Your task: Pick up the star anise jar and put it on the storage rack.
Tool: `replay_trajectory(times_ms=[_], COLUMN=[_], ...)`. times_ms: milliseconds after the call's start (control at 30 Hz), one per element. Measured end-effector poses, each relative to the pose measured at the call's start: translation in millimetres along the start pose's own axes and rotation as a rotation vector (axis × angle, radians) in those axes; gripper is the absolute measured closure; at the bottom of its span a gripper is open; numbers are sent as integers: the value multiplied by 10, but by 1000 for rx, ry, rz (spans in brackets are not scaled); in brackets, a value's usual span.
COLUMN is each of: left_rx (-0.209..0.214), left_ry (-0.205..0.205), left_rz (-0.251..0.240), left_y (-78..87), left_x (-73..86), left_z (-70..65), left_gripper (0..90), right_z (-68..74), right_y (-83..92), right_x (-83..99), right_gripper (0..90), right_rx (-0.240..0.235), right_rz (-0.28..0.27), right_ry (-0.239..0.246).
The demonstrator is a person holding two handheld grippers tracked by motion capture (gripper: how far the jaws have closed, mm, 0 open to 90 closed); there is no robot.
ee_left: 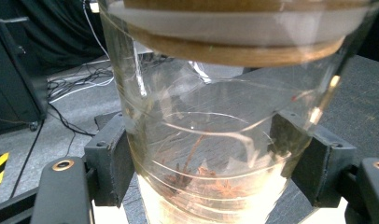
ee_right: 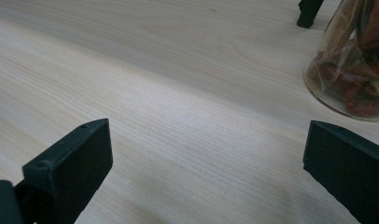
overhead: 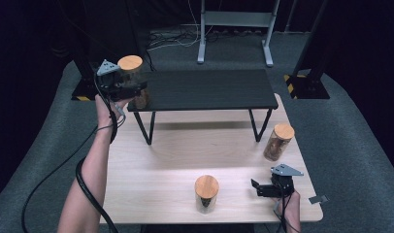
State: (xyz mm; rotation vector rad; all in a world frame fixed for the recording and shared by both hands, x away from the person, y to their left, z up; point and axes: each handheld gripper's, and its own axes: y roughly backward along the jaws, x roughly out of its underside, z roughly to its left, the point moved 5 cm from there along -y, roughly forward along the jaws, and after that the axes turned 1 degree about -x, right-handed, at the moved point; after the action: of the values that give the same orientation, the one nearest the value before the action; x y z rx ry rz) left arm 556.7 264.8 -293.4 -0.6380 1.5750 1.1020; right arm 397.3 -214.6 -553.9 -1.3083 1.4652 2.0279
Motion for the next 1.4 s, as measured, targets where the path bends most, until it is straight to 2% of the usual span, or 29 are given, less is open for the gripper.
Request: replay_trajectory(times_ms=[133,400,600,833,967,1100,1233,1400], left_rx=[-1,18,18,15,12,7,-9,-10], left_ry=[9,23,-4,-46,-57,-68,-85,-57], left_rz=[9,104,164,206,233,267,314,365], left_y=[-2,13,63,166,226,280,312,323], left_x=[-4,50,110,294,462,700,1002,1456], left_z=[0,8,-25,-68,-75,-77,-45,11], left_gripper=[237,80,0,0,0,0,0,0], right_z=[1,0,1,2,1,2,4,3], right_y=[1,-1,0,1,1,-1,-2,-4], right_x=[0,0,0,0,0,0,1,1], right_gripper=[6,5,6,5,5,5,5,5], right_rx=[-1,0,0,0,1,2,3,4], right_rz=[-2,1,1,-1,-1,1,3,4], right_ry=[0,1,1,2,2,3,2,3])
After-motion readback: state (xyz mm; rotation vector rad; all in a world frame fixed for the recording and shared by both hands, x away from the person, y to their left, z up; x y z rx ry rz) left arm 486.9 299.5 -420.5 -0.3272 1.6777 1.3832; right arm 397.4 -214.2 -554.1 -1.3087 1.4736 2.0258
